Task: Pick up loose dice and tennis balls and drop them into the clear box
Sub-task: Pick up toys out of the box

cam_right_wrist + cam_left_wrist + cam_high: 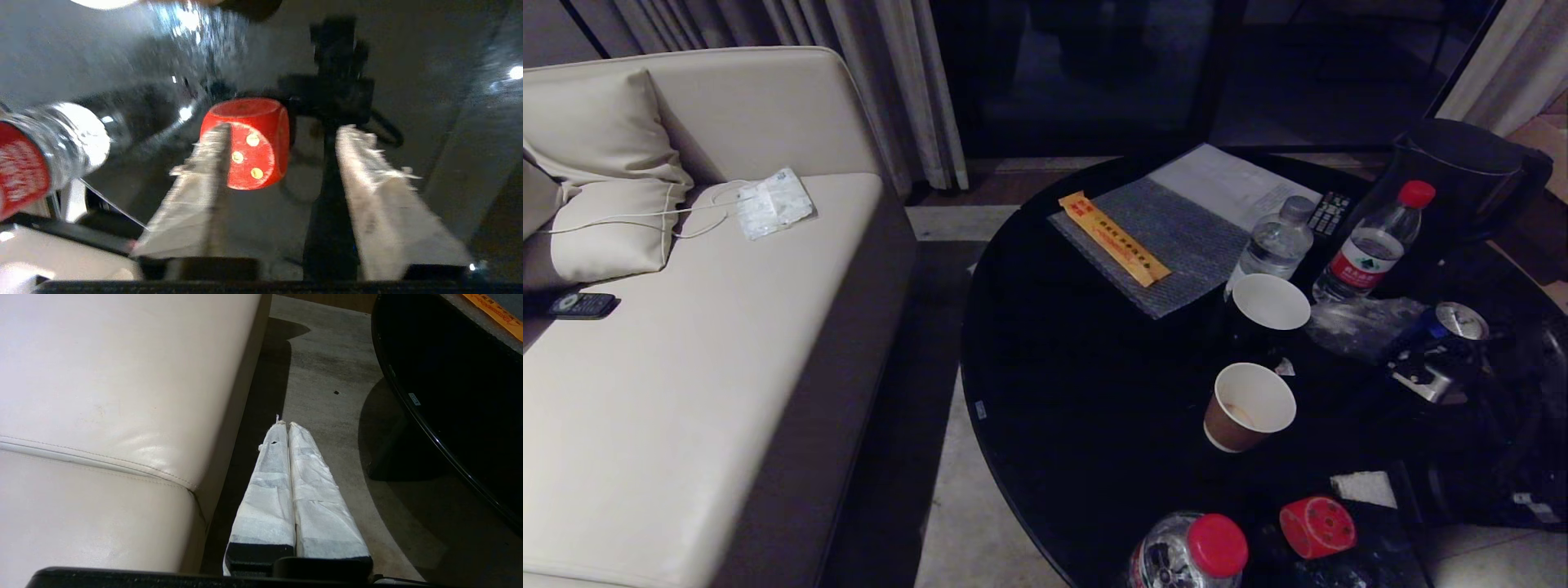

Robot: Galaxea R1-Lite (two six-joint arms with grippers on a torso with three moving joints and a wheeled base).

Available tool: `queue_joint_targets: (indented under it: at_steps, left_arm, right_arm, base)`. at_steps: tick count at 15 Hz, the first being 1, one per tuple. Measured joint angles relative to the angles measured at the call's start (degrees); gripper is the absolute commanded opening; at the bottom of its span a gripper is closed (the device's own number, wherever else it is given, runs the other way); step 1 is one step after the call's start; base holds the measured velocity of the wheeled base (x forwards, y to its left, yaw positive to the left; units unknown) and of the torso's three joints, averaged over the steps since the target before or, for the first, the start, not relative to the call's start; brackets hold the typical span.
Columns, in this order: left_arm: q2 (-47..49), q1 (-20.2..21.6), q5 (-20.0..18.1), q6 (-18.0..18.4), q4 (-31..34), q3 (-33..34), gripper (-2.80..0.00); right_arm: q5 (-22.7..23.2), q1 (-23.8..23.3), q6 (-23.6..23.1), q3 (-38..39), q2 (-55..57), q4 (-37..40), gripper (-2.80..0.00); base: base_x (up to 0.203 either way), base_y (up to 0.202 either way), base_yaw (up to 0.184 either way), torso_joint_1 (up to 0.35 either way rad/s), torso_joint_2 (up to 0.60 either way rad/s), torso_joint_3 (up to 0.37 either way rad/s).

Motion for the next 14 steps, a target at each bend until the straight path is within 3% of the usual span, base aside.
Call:
queue_joint_targets:
  at_steps: [7,14]
  left_arm:
    - [0.0,0.0,-0.02,-0.02,0.0,0.0,-2.8]
    - [0.0,0.0,-0.02,-0.02,-0.01,0.0,-2.8]
  right_arm:
    - [0.3,4.8,-1.62,0.17,5.66,2.1,0.0]
    - [0.0,5.86,-2.86,0.32,9.36,1.74,0.0]
  base:
    - [0.0,0.0,0.0,0.0,0.0,0.0]
    - [0.0,0.0,0.0,0.0,0.0,0.0]
